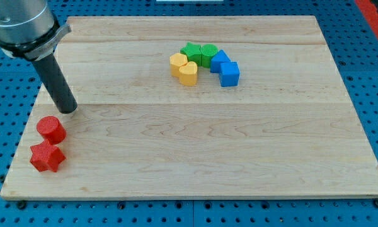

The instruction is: Push the blue cube closer to red star

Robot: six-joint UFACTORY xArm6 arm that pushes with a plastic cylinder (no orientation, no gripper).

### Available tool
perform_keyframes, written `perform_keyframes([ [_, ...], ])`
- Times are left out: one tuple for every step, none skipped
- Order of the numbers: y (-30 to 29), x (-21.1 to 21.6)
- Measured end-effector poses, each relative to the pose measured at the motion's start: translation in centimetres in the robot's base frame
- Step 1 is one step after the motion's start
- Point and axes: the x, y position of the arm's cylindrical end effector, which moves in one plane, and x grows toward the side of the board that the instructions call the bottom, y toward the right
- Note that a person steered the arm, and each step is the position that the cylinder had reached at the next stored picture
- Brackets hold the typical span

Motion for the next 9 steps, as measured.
perform_keyframes([
  [0.0,1.2],
  [0.0,2.7],
  [-0.2,-0.1],
  [-1.1,-1.1],
  [-1.6,0.9],
  [-1.6,0.9],
  [-1.3,0.3],
  [5.5,0.6],
  [15.2,4.2],
])
